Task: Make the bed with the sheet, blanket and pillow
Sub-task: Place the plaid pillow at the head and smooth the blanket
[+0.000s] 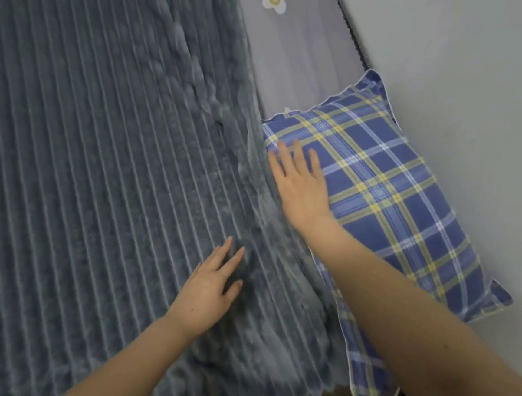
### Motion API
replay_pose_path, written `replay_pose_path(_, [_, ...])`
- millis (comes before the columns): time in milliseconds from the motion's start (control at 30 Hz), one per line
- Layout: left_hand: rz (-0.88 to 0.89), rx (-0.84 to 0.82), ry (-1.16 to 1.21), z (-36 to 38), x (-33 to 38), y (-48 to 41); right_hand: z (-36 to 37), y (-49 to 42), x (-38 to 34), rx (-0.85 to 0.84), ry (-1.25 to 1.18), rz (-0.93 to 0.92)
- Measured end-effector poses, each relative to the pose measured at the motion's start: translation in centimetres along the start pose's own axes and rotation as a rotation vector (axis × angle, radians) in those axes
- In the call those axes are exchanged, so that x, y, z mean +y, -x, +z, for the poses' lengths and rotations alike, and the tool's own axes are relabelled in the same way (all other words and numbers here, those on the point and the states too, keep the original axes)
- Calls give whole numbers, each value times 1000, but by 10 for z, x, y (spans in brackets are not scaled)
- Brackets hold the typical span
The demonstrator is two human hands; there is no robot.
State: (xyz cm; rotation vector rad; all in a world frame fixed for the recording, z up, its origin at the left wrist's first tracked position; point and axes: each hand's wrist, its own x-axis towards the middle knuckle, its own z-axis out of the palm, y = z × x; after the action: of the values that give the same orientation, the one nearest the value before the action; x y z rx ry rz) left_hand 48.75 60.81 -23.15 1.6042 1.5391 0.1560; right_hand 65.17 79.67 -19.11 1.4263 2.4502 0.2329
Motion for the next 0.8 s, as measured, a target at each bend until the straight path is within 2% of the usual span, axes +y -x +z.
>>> replay_pose_path(133, [-42,88,115,-22,28,-50,-7,-56,36,-192,27,94])
replay_pose_path(233, [-80,111,292,-25,54,-92,-11,-74,57,-124,-32,78])
replay_pose_path(333, [-133,114,402,-16,76,-134,-15,-76,81,-147,-123,138])
replay_pose_path(400, [-197,70,362,-6,84,-159,-20,-69,101,-149,-167,192])
replay_pose_path(500, [-291,-101,115,11,98,-185,-29,-51,140,-90,-155,222])
replay_pose_path(600, [-216,-175,30,33,112,-196,-40,-36,180,7,-166,259])
replay_pose_path(733, [-125,-214,301,58,132,-190,-48,-41,182,20,-198,164])
replay_pose_path(800, [-177,-192,658,64,140,-173,-49,-49,166,67,-231,107])
